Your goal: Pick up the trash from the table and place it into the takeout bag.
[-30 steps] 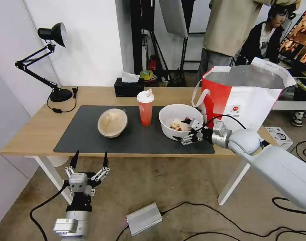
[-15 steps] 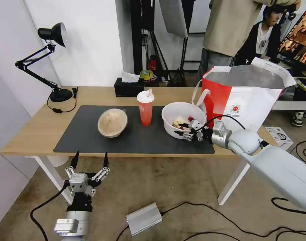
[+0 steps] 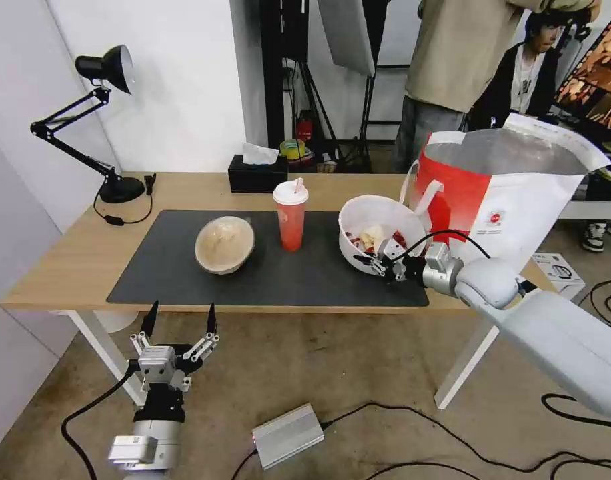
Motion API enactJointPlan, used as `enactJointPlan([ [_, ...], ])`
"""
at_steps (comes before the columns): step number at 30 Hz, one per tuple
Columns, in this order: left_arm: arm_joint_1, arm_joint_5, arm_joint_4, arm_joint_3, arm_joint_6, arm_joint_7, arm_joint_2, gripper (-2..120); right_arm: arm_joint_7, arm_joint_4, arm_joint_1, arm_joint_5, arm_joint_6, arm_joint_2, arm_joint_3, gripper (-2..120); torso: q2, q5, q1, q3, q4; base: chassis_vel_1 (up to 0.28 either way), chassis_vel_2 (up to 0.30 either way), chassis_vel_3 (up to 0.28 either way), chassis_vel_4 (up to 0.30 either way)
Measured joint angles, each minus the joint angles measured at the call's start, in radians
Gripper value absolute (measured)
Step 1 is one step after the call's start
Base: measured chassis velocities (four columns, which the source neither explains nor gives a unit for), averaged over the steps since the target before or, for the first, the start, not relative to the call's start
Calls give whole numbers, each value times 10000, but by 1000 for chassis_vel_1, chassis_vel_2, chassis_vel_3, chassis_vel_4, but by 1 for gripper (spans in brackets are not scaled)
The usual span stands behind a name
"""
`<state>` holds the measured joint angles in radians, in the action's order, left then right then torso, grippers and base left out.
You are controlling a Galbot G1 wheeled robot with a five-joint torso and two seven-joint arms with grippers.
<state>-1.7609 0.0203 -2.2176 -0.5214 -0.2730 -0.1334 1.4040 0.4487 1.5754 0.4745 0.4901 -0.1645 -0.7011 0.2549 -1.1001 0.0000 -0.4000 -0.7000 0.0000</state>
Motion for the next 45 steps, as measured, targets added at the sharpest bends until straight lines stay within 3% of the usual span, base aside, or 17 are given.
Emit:
enactJointPlan([
  [20, 11, 21, 24, -8, -48, 0, -5, 100, -180, 437, 4, 73, 28, 7, 7, 0, 2, 0, 0, -1, 0, 0, 0, 0, 0],
  [45, -40, 41, 12, -66, -179, -1, 34, 100, -468, 2282, 181, 498, 1, 425, -61, 0, 1, 0, 0, 0, -1, 0, 0, 0, 0],
])
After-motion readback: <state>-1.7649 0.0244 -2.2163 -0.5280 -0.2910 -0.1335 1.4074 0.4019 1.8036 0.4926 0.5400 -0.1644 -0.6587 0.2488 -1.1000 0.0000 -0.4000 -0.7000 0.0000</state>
